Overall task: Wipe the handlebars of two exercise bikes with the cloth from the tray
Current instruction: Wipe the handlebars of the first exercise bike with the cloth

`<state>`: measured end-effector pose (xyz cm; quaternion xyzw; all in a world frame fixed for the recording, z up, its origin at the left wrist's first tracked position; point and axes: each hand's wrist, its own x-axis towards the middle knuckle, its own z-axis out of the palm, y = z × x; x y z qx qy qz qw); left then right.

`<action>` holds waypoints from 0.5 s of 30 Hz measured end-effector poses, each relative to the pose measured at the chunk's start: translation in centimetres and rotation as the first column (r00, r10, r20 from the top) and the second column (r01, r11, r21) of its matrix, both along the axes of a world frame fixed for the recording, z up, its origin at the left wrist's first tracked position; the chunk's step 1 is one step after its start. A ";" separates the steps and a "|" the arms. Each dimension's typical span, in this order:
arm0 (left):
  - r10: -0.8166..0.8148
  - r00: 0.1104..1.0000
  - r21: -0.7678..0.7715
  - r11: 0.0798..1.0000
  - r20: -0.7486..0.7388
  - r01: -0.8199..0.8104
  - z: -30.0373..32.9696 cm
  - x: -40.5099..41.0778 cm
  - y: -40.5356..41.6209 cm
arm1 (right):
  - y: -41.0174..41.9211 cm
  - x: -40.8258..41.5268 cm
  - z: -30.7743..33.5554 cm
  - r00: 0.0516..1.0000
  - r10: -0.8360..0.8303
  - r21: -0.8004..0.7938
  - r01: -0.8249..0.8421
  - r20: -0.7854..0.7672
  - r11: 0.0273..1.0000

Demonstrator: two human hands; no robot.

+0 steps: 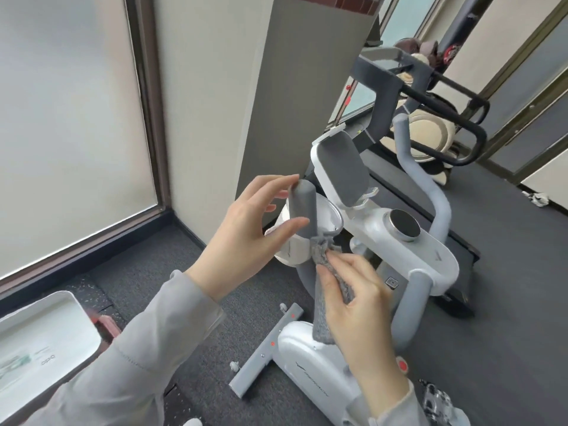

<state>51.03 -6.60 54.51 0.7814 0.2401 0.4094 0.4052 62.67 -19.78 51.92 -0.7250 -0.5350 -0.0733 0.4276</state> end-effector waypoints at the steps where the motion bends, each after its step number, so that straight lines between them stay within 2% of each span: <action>1: -0.006 1.000 -0.012 1.000 0.010 0.006 0.1 0.3 -0.1 | -0.5 -0.1 -0.2 1.000 -0.004 -0.023 0.004 -0.003 1.000; 5: 0.029 0.999 -0.005 1.000 0.024 -0.029 -0.1 1.1 -0.3 | -1.4 -0.5 -0.2 0.999 -0.026 -0.057 0.025 -0.020 0.998; 7: 0.059 0.998 0.045 0.997 0.005 -0.059 -0.2 1.2 -0.6 | -1.8 -0.4 -0.2 0.999 -0.047 -0.080 0.045 -0.023 0.996; 9: 0.139 0.989 0.229 0.966 -0.049 -0.124 -0.3 1.2 -1.0 | -2.5 -0.3 -0.3 0.997 -0.072 -0.108 0.070 -0.013 0.992; 11: 0.221 0.970 0.446 0.882 -0.105 -0.153 -0.3 1.1 -1.7 | -3.5 0.0 -0.4 0.996 -0.090 -0.122 0.088 -0.010 0.989; 13: 0.206 0.967 0.566 0.820 -0.146 -0.089 -0.4 1.3 -2.4 | -4.4 0.4 -0.5 0.994 -0.106 -0.140 0.102 -0.023 0.985; 15: 0.138 0.966 0.600 0.800 -0.221 0.023 -0.8 1.8 -3.1 | -5.3 0.9 -0.7 0.991 -0.125 -0.166 0.117 -0.036 0.979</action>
